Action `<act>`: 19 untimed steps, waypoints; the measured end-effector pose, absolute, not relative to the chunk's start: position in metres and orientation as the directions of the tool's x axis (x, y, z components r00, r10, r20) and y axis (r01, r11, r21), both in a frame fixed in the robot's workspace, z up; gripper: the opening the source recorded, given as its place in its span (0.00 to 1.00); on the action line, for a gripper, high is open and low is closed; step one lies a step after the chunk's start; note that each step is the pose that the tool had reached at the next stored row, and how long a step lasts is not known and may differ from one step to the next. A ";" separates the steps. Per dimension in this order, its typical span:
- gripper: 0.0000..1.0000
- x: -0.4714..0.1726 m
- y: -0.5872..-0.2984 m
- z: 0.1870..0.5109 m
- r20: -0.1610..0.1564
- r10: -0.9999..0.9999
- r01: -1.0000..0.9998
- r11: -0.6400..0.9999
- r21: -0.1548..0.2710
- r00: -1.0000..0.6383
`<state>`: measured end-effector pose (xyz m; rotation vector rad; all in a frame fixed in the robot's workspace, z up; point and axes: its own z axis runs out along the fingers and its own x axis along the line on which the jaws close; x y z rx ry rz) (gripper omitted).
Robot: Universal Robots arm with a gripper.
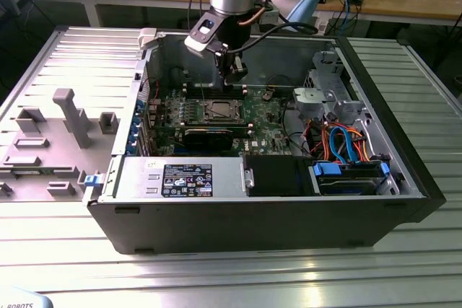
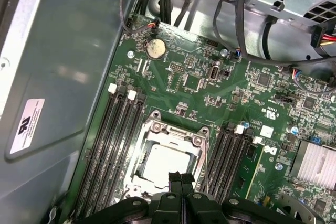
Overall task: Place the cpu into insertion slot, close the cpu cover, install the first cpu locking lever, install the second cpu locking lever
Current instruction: 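Install the first cpu locking lever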
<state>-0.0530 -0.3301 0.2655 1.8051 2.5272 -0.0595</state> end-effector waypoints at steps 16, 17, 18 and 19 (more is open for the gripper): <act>0.11 -0.062 -0.330 0.265 -0.051 0.875 0.876 0.481 -0.010 -0.481; 0.11 -0.064 -0.330 0.265 -0.051 0.874 0.876 0.483 -0.010 -0.483; 0.11 -0.065 -0.330 0.265 -0.051 0.869 0.870 0.492 -0.010 -0.492; 0.11 -0.065 -0.330 0.265 -0.051 0.863 0.864 0.503 -0.010 -0.503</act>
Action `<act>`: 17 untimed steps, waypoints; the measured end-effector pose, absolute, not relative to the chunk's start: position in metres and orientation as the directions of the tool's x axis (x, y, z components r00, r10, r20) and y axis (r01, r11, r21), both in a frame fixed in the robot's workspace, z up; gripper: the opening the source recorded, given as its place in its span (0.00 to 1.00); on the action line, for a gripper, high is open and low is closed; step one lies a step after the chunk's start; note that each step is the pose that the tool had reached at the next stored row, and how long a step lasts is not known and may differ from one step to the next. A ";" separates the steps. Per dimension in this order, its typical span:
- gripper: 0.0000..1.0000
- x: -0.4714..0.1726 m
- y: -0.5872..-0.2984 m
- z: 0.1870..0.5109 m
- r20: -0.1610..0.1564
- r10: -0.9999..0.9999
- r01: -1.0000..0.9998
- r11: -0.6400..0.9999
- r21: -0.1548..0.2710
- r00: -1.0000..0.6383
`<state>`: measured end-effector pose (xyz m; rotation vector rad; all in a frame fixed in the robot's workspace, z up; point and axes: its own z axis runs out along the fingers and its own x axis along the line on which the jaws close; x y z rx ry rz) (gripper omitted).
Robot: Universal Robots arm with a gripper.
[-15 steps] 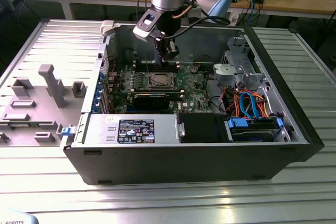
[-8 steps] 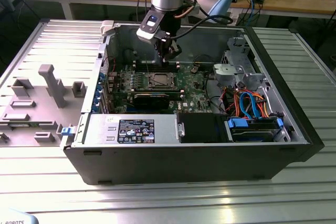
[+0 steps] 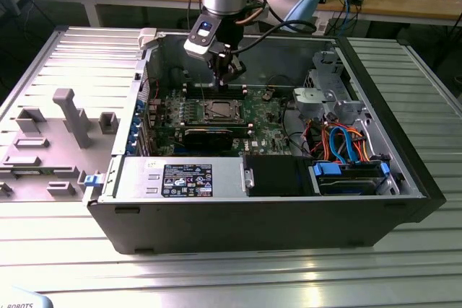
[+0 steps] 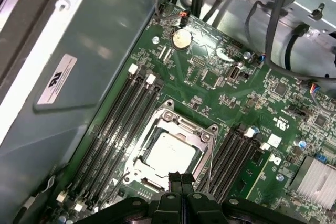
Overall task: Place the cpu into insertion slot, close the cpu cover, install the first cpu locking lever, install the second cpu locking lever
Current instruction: 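Install the first cpu locking lever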
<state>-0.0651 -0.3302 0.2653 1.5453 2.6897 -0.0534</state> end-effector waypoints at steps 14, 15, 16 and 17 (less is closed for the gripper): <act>0.11 -0.072 -0.330 0.265 -0.052 0.732 0.733 0.680 -0.009 -0.680; 0.11 -0.072 -0.330 0.265 -0.052 0.701 0.703 0.712 -0.009 -0.711; 0.11 -0.072 -0.330 0.264 -0.052 0.677 0.678 0.735 -0.009 -0.734; 0.11 -0.072 -0.330 0.264 -0.052 0.660 0.661 0.750 -0.009 -0.750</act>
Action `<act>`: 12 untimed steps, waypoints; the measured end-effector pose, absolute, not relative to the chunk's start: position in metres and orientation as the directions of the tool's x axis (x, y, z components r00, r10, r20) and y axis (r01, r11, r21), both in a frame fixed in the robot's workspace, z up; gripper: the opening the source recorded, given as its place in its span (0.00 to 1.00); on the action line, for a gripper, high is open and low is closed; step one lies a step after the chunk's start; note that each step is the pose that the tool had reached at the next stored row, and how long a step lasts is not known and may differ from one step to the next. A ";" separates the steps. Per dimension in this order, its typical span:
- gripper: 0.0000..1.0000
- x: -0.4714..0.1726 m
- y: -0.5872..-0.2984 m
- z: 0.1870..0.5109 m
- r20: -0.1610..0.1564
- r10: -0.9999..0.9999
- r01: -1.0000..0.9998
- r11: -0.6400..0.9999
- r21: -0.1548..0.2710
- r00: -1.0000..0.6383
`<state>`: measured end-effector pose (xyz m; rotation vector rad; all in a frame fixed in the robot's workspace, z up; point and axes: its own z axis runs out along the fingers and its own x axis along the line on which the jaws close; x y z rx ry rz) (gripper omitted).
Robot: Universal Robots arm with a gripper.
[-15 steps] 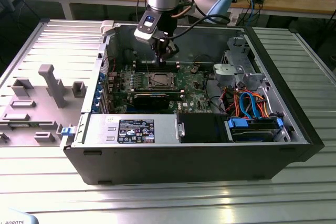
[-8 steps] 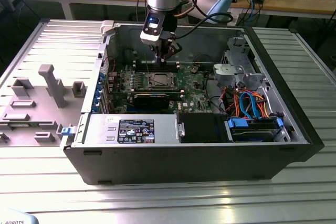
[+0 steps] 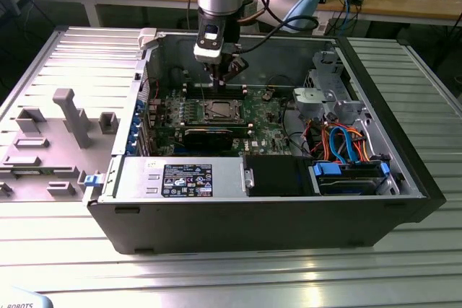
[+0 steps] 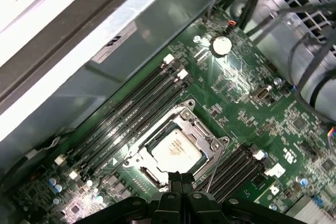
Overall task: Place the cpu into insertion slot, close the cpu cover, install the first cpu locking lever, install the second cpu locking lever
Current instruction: 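Install the first cpu locking lever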
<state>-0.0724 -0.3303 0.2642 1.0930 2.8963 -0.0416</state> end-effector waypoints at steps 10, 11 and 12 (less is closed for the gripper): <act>0.11 -0.072 -0.330 0.264 -0.052 0.487 0.489 0.873 -0.009 -0.872; 0.11 -0.072 -0.330 0.264 -0.052 0.470 0.471 0.882 -0.009 -0.881; 0.11 -0.072 -0.330 0.264 -0.052 0.453 0.455 0.891 -0.009 -0.890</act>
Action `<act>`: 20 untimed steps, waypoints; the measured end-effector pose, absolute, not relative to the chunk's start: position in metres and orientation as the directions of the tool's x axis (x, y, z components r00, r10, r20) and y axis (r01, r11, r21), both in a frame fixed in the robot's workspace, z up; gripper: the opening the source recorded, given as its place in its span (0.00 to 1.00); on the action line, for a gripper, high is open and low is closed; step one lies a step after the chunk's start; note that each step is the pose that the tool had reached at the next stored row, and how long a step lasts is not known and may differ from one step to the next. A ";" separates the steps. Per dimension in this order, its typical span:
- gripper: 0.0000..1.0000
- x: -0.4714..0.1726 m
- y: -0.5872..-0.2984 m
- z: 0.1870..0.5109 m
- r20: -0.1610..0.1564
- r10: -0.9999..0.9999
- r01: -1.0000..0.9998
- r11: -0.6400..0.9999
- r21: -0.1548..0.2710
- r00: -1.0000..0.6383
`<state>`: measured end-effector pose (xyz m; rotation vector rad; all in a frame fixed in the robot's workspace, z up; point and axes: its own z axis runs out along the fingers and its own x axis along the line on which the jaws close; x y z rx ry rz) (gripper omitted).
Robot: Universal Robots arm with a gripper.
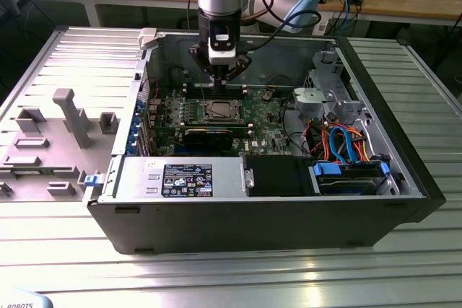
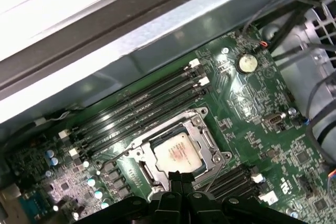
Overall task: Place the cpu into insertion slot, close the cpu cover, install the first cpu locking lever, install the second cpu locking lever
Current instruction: 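Install the first cpu locking lever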
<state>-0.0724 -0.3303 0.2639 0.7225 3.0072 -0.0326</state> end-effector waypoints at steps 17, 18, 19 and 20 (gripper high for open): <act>0.11 -0.072 -0.330 0.264 -0.052 0.385 0.386 0.923 -0.009 -0.922; 0.11 -0.072 -0.330 0.264 -0.052 0.385 0.386 0.923 -0.009 -0.922; 0.11 -0.072 -0.330 0.264 -0.052 0.385 0.386 0.923 -0.009 -0.922; 0.11 -0.072 -0.330 0.264 -0.052 0.380 0.381 0.925 -0.009 -0.923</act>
